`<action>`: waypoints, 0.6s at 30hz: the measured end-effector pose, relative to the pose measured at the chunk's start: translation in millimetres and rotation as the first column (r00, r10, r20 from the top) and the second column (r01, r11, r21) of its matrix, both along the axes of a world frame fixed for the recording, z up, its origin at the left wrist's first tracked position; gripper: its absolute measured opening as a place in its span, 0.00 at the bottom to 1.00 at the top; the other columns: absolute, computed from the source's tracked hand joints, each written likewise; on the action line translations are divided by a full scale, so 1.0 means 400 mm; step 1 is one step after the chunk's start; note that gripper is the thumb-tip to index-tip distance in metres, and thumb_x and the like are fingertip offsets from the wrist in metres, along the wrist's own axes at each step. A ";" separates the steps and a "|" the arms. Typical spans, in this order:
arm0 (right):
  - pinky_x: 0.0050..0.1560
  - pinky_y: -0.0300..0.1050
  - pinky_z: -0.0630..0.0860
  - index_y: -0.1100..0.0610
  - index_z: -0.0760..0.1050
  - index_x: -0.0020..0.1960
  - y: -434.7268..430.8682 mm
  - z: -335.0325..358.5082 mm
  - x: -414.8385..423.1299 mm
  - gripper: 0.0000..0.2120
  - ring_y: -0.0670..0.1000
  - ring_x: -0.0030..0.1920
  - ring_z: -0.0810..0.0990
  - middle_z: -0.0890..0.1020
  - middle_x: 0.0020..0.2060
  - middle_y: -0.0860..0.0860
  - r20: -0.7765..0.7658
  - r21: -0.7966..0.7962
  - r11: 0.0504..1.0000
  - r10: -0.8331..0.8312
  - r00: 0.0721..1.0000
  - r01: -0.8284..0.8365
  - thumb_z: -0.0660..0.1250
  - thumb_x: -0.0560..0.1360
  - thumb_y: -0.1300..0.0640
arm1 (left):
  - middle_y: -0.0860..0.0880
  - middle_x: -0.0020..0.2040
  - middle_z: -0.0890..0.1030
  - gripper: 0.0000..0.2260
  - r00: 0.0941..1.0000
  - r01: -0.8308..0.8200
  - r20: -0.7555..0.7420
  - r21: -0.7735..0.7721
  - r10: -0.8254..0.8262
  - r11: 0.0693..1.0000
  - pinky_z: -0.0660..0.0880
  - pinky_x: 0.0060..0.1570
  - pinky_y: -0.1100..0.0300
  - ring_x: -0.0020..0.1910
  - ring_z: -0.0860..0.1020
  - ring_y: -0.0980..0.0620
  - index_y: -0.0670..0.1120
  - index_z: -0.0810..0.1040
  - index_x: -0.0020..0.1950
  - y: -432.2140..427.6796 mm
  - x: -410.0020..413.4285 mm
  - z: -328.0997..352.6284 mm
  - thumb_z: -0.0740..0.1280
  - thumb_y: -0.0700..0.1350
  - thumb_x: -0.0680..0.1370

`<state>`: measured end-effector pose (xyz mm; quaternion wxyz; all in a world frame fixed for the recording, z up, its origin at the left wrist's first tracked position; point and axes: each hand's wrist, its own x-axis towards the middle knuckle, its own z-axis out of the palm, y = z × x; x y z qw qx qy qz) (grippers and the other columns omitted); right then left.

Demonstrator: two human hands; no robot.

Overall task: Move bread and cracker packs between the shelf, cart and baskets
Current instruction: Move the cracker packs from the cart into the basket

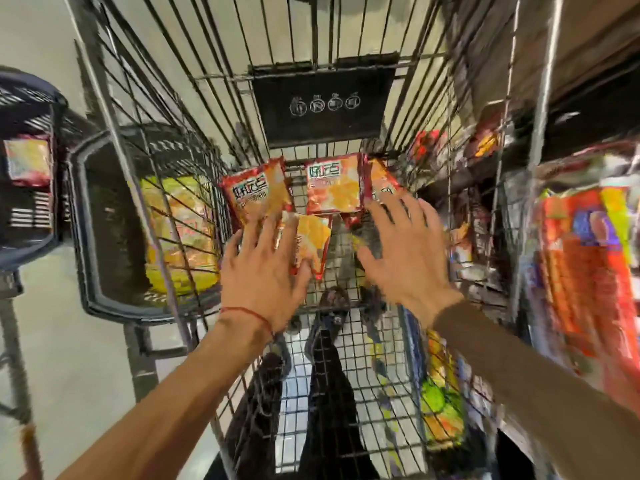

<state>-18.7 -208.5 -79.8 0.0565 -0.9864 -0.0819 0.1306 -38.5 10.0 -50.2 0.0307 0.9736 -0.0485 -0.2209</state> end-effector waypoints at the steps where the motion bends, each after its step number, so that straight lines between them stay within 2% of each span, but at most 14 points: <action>1: 0.77 0.57 0.56 0.55 0.68 0.79 0.001 -0.035 0.022 0.32 0.58 0.77 0.64 0.71 0.76 0.54 0.006 0.011 1.000 -0.016 1.000 0.016 0.58 0.80 0.40 | 0.47 0.81 0.61 0.29 0.999 -0.032 -0.014 -0.008 0.032 0.999 0.59 0.75 0.42 0.79 0.59 0.44 0.51 0.58 0.82 -0.002 0.007 -0.026 0.53 0.62 0.83; 5: 0.75 0.57 0.61 0.58 0.64 0.80 0.022 -0.170 0.110 0.34 0.60 0.77 0.65 0.70 0.76 0.57 -0.015 0.062 0.987 -0.147 0.989 0.148 0.63 0.81 0.41 | 0.48 0.81 0.59 0.29 0.991 -0.119 -0.068 -0.021 0.117 0.993 0.57 0.76 0.41 0.79 0.57 0.43 0.53 0.57 0.82 0.002 0.030 -0.120 0.53 0.62 0.82; 9: 0.76 0.59 0.65 0.61 0.56 0.82 0.051 -0.294 0.182 0.39 0.60 0.79 0.61 0.62 0.80 0.58 -0.175 0.151 0.948 -0.252 0.952 0.279 0.66 0.81 0.41 | 0.50 0.81 0.57 0.29 0.976 -0.182 -0.124 -0.023 0.178 0.983 0.56 0.77 0.42 0.78 0.55 0.45 0.55 0.54 0.82 0.017 0.030 -0.188 0.52 0.63 0.82; 11: 0.78 0.56 0.61 0.61 0.47 0.84 0.068 -0.334 0.204 0.44 0.60 0.81 0.57 0.54 0.83 0.58 -0.300 0.230 0.891 -0.318 0.900 0.391 0.68 0.81 0.42 | 0.50 0.81 0.57 0.28 0.967 -0.223 -0.136 -0.045 0.215 0.974 0.56 0.77 0.42 0.78 0.56 0.45 0.56 0.55 0.81 0.026 0.026 -0.207 0.53 0.63 0.82; 13: 0.79 0.52 0.58 0.62 0.43 0.85 0.079 -0.360 0.214 0.47 0.60 0.82 0.56 0.51 0.84 0.59 -0.378 0.278 0.831 -0.367 0.850 0.482 0.70 0.81 0.45 | 0.50 0.80 0.59 0.27 0.959 -0.256 -0.142 -0.057 0.246 0.965 0.58 0.77 0.41 0.78 0.57 0.44 0.56 0.58 0.80 0.036 0.020 -0.216 0.55 0.62 0.82; 16: 0.79 0.54 0.62 0.61 0.45 0.84 0.080 -0.369 0.221 0.49 0.62 0.80 0.63 0.60 0.82 0.61 -0.417 0.352 0.741 -0.422 0.805 0.571 0.75 0.78 0.50 | 0.49 0.77 0.63 0.27 0.956 -0.264 -0.143 -0.045 0.255 0.964 0.61 0.75 0.42 0.76 0.60 0.44 0.54 0.61 0.79 0.040 0.016 -0.216 0.57 0.61 0.82; 18: 0.78 0.55 0.64 0.60 0.46 0.85 0.075 -0.357 0.225 0.51 0.61 0.79 0.64 0.64 0.80 0.61 -0.491 0.357 0.667 -0.462 0.739 0.654 0.77 0.76 0.50 | 0.48 0.77 0.64 0.27 0.950 -0.274 -0.164 -0.027 0.266 0.961 0.61 0.75 0.42 0.76 0.60 0.43 0.54 0.61 0.79 0.035 0.015 -0.211 0.56 0.61 0.82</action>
